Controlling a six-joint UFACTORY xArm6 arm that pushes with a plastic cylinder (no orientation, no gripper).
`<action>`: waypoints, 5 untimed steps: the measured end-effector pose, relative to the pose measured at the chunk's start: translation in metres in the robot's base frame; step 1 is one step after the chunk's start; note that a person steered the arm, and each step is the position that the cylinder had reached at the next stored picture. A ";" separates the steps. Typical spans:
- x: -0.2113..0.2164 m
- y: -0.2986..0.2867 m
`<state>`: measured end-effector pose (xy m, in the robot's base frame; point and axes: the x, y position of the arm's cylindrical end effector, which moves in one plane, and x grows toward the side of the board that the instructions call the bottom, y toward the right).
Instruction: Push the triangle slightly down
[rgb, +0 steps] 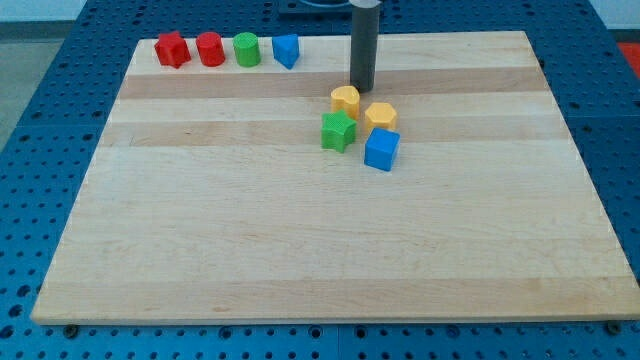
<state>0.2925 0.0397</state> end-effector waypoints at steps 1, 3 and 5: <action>-0.035 0.000; -0.086 -0.019; -0.099 -0.059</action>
<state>0.1931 -0.0195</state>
